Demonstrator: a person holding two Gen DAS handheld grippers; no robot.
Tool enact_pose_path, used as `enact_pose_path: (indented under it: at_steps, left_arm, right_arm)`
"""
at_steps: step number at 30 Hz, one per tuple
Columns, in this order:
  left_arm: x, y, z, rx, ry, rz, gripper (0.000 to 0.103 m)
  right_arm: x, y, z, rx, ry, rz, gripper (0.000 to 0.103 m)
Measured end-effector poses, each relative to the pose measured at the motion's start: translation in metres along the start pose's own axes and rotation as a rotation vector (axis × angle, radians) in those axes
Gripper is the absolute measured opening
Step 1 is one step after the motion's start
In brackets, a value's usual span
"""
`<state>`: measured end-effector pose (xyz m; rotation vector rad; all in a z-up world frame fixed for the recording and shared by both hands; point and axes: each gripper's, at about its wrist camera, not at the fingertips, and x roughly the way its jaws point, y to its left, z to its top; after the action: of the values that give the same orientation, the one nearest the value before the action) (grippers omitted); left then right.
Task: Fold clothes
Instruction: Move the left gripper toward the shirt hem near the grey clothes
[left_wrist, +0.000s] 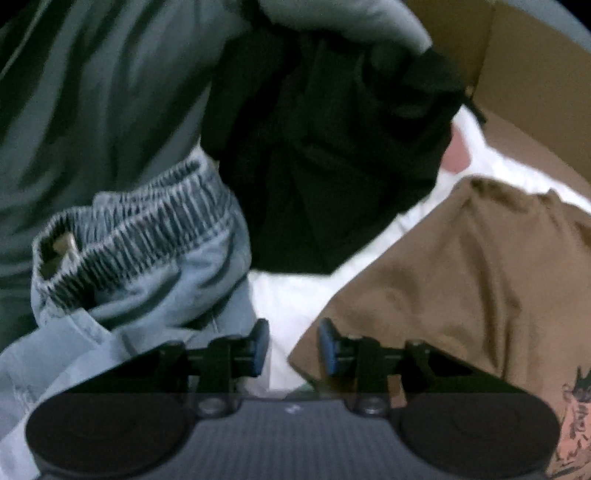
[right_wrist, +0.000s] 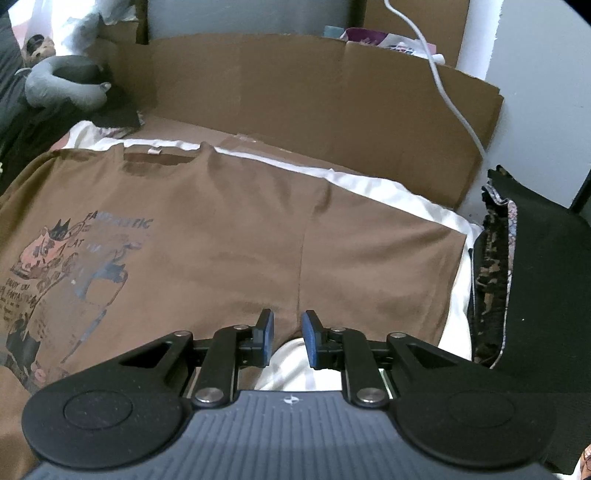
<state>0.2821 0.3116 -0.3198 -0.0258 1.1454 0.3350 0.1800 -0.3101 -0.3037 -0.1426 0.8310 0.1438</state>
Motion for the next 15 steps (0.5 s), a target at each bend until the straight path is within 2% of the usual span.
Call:
enact_pose_path:
  at_steps: [3, 5, 8, 15]
  left_arm:
    - [0.005, -0.005, -0.002, 0.019, -0.002, 0.012, 0.037]
    - [0.009, -0.007, -0.003, 0.019, -0.003, 0.009, 0.045]
    - [0.016, -0.011, -0.004, 0.022, 0.018, 0.001, 0.051]
    - [0.027, -0.015, -0.007, 0.045, 0.035, 0.007, 0.06]
  right_arm:
    - [0.001, -0.002, -0.002, 0.005, 0.008, -0.008, 0.024]
    - [0.001, -0.006, -0.003, 0.014, 0.013, -0.014, 0.025]
    - [0.001, -0.01, -0.004, 0.028, 0.017, -0.022, 0.026]
    - [0.003, -0.012, -0.008, 0.026, 0.026, -0.031, 0.029]
